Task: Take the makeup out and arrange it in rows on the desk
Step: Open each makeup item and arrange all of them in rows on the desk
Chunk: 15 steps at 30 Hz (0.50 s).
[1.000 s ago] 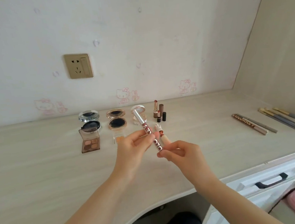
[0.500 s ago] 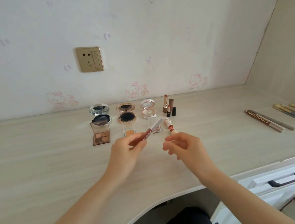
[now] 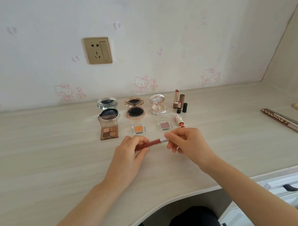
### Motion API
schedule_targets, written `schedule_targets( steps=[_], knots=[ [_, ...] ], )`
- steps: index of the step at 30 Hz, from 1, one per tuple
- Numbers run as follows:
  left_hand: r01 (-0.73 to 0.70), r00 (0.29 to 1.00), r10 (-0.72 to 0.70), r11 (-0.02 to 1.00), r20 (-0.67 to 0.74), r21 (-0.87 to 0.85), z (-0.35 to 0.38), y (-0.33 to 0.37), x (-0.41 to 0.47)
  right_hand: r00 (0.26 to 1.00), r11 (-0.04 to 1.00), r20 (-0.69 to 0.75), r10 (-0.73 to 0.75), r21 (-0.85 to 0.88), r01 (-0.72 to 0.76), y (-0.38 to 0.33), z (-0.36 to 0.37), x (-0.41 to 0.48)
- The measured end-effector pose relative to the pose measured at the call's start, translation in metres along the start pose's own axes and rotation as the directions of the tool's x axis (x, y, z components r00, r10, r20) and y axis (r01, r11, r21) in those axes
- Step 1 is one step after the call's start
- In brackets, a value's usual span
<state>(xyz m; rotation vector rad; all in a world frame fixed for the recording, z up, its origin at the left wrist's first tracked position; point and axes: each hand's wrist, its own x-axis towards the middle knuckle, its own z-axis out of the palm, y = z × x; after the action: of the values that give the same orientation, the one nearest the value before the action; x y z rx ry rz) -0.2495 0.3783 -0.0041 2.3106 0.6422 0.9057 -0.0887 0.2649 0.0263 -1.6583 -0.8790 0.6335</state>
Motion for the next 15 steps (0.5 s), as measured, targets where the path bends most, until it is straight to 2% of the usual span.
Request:
schedule_targets(
  steps=[3, 7, 10, 15],
  knots=[
    [0.008, 0.999, -0.008, 1.0, 0.051, -0.012, -0.001, -0.002, 0.001, 0.999, 0.997, 0.016, -0.03, -0.067, 0.031, 0.005, -0.002, 0.004],
    [0.043, 0.989, -0.035, 0.997, 0.142, -0.058, -0.004, -0.004, 0.003, 0.993, 0.992, 0.061, -0.103, -0.07, 0.107, 0.008, -0.006, 0.004],
    [0.046, 0.989, -0.035, 0.996, 0.146, -0.078, -0.005, -0.005, 0.004, 0.982, 0.973, 0.108, -0.157, -0.156, 0.172, 0.011, -0.01, 0.004],
    [0.021, 0.996, -0.015, 0.998, 0.093, -0.063, -0.004, -0.006, 0.003, 0.994, 0.996, 0.067, -0.087, -0.01, 0.088, 0.012, 0.0, 0.001]
  ],
)
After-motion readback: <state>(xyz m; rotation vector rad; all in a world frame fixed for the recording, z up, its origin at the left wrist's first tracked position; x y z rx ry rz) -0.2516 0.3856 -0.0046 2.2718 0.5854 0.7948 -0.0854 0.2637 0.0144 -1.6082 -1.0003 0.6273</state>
